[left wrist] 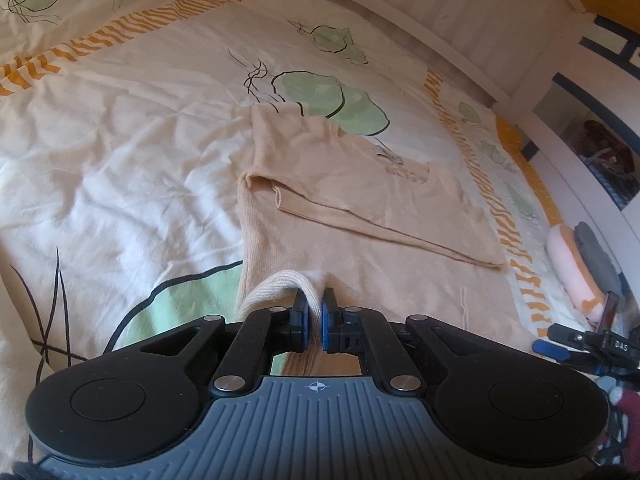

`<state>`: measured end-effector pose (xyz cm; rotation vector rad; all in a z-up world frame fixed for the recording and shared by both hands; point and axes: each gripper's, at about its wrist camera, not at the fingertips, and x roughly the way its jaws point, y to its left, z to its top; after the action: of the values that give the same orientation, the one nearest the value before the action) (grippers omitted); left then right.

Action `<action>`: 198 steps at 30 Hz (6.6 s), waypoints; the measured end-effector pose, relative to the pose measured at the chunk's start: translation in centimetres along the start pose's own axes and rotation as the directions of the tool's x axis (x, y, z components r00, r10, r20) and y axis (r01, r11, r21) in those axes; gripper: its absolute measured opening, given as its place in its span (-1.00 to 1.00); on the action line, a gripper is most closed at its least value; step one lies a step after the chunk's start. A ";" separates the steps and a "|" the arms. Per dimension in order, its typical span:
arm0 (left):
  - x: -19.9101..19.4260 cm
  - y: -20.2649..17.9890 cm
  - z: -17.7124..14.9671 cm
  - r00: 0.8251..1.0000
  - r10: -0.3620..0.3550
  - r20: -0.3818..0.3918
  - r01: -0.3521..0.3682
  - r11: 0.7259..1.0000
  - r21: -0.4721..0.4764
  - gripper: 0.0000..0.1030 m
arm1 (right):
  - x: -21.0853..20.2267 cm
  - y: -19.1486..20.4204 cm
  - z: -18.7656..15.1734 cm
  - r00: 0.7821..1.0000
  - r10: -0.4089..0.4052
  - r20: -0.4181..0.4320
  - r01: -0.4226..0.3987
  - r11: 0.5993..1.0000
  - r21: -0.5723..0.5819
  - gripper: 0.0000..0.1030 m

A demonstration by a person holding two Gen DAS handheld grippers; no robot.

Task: Fold small clothes

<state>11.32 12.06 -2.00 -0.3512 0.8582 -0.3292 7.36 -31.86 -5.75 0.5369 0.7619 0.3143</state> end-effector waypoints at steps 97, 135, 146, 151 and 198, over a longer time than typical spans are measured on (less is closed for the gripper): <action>18.4 -2.3 16.7 0.960 0.211 0.186 -0.269 0.878 0.396 -0.92 | 15.4 -3.5 17.9 0.949 -0.230 0.217 0.291 0.904 -0.313 -0.71; 10.8 2.3 5.5 0.961 0.273 0.043 -0.273 0.914 0.300 1.00 | 11.0 0.4 4.9 0.886 -0.416 0.205 0.464 0.785 -0.410 0.99; 9.6 1.2 4.6 0.955 0.262 0.138 -0.292 0.911 0.290 0.99 | 8.9 -3.3 4.0 0.903 -0.344 0.258 0.405 0.881 -0.243 1.00; 7.6 -3.0 5.3 0.961 0.188 0.201 -0.239 0.932 0.272 0.99 | 8.9 -3.6 3.7 0.902 -0.337 0.269 0.401 0.884 -0.239 1.00; 14.8 -8.7 -0.5 0.979 0.115 0.166 -0.175 0.894 0.412 1.00 | 12.8 -11.0 13.2 0.940 0.338 -0.056 -0.319 0.924 0.210 1.00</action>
<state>18.71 -1.93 -8.56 0.0977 0.6504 -0.3387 26.58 -39.60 -11.32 0.8479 0.7960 0.5820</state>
